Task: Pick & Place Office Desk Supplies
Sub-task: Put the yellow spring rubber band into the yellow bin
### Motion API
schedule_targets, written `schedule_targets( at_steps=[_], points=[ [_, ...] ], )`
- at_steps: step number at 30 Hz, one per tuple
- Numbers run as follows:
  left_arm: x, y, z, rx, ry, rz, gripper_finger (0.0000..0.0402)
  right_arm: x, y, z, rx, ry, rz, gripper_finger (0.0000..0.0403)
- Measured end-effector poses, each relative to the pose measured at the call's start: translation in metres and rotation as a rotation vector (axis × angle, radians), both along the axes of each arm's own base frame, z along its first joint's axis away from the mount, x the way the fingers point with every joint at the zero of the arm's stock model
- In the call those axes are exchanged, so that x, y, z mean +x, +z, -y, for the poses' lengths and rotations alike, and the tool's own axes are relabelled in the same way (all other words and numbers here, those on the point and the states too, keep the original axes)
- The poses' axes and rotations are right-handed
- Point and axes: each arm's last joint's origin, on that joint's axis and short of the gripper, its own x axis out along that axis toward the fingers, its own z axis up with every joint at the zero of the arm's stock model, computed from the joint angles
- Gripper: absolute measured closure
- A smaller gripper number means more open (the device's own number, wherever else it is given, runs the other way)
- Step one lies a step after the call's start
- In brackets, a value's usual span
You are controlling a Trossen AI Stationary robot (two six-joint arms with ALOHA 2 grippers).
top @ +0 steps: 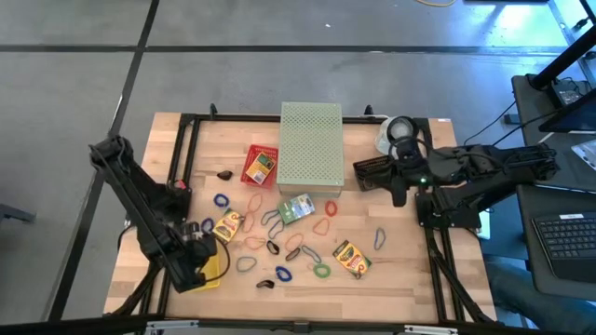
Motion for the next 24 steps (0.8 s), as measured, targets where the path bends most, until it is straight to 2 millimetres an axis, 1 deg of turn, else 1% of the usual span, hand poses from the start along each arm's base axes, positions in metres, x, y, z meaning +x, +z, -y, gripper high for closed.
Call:
schedule_targets(
  at_steps=[4, 11, 15, 24],
  points=[
    [0.004, -0.011, 0.007, 0.026, -0.019, -0.016, 0.04, 0.006, -0.004, -0.002, -0.006, 0.0, -0.022, 0.0317],
    [0.008, -0.022, 0.015, 0.023, -0.053, -0.07, 0.04, 0.018, -0.008, -0.005, -0.01, 0.004, -0.041, 0.0317],
    [0.008, -0.024, 0.016, 0.026, -0.057, -0.078, 0.04, 0.022, -0.009, -0.007, -0.002, 0.018, -0.041, 0.0317],
    [0.008, -0.024, 0.016, 0.031, -0.059, -0.065, 0.04, 0.023, -0.007, -0.007, -0.004, 0.029, -0.018, 0.0317]
  ],
)
